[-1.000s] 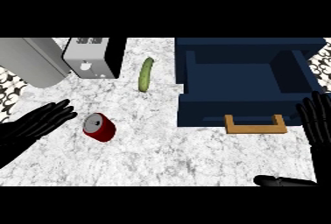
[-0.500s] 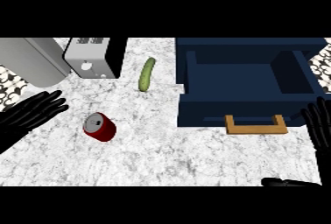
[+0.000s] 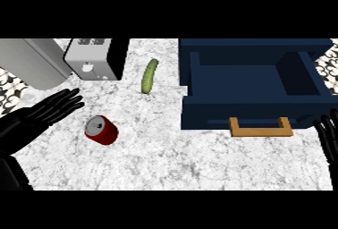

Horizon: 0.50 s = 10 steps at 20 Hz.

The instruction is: Pick up the can, place it into the drawer and close the drawer

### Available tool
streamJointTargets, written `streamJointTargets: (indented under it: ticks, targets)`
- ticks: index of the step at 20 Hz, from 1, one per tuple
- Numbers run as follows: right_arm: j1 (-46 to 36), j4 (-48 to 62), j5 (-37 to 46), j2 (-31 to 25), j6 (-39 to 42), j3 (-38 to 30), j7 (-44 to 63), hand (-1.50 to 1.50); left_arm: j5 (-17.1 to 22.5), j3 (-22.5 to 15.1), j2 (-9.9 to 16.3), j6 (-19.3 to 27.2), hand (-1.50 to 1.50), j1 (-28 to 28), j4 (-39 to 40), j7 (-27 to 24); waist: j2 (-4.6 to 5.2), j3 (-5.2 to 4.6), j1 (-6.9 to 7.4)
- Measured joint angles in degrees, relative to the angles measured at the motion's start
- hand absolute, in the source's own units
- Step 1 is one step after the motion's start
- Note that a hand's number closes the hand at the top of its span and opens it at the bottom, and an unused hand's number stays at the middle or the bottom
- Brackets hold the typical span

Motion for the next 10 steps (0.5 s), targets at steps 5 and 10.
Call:
streamJointTargets:
  ticks: [5, 10]
  targets:
    - [-0.6, 0.3, 0.5, 0.4, 0.3, -0.7, 0.3, -1.50, -7.8, 0.0, -3.7, -1.8, -1.50, -0.3, 3.6, -4.7, 0.01, 0.00, 0.11]
    - [-0.7, 1.6, 0.1, 0.4, 1.7, -2.1, -1.0, -1.50, -13.1, 1.2, -5.2, -2.4, -1.50, -3.1, 9.2, -8.4, 0.01, 0.00, 0.09]
